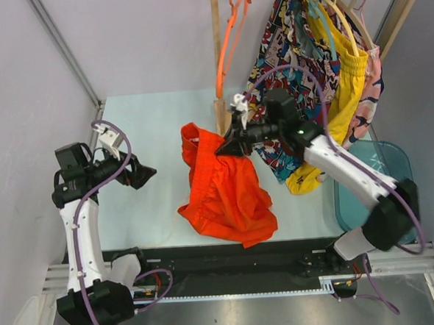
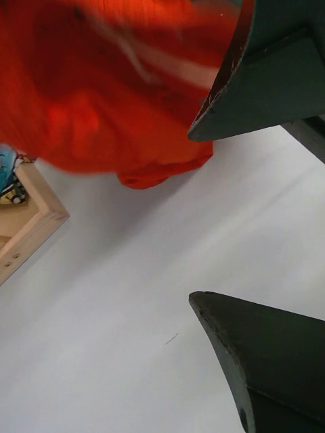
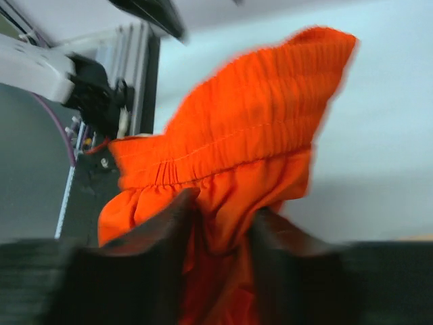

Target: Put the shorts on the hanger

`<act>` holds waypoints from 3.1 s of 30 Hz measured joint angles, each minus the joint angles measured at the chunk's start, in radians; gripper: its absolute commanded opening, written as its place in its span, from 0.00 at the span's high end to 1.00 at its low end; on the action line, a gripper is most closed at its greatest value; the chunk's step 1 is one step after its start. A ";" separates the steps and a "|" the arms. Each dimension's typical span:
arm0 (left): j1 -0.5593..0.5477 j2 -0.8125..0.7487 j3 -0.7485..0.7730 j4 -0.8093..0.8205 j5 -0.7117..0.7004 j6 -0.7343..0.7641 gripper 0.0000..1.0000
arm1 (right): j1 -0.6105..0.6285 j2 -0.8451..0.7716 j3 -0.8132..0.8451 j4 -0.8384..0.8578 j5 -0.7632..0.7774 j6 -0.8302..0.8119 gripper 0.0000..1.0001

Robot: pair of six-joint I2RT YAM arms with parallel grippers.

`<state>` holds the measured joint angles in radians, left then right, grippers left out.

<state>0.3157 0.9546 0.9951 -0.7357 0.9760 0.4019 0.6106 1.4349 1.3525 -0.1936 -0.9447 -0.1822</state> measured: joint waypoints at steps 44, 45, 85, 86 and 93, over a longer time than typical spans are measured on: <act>0.114 0.245 -0.073 0.126 -0.221 -0.238 0.07 | 0.566 0.598 0.001 0.050 0.941 -0.052 0.87; 0.114 0.245 -0.073 0.124 -0.221 -0.236 0.08 | 0.566 0.600 0.003 0.049 0.939 -0.054 0.95; -0.454 0.976 0.322 0.481 -0.189 -0.288 0.18 | -0.125 -0.258 -0.141 -0.637 0.490 -0.275 1.00; -0.473 0.998 0.348 0.479 -0.190 -0.293 0.18 | -0.128 -0.262 -0.143 -0.640 0.492 -0.275 1.00; -0.577 1.149 0.466 0.445 -0.187 -0.325 0.21 | -0.136 -0.293 -0.146 -0.655 0.492 -0.291 1.00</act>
<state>-0.2615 2.1040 1.4609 -0.2905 0.7887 0.0765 0.4744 1.1423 1.2068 -0.8482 -0.4526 -0.4732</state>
